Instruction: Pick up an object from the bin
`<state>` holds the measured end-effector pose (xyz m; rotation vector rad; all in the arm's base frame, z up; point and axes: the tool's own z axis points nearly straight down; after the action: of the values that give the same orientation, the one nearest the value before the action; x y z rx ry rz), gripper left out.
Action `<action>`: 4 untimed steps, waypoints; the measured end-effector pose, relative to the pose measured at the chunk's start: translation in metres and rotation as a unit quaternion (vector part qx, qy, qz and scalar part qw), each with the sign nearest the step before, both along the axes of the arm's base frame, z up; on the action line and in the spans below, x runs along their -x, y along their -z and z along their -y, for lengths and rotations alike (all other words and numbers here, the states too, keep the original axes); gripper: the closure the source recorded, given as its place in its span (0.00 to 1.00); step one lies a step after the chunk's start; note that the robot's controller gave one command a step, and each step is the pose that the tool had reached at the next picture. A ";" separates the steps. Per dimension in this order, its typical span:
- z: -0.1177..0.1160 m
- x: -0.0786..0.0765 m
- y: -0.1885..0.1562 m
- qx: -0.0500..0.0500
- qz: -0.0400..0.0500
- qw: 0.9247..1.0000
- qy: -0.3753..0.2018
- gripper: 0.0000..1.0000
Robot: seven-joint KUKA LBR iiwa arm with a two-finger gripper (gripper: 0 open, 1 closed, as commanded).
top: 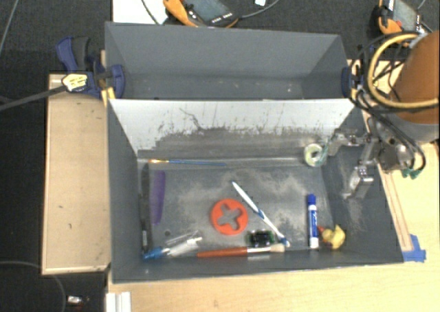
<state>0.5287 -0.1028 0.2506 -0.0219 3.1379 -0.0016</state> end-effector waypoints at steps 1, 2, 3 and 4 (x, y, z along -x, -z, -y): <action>0.000 0.000 0.000 0.000 0.000 1.000 0.000 0.00; -0.031 0.016 0.042 0.000 0.001 0.996 -0.091 0.00; -0.035 0.027 0.043 0.001 0.001 0.997 -0.083 0.00; -0.070 0.023 0.101 0.001 0.004 0.980 -0.197 0.00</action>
Offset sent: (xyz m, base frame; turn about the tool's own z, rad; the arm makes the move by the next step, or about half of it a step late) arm -0.0169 0.0325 -0.0440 -0.1931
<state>0.5058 -0.0329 0.1497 -0.6389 3.0649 -0.0040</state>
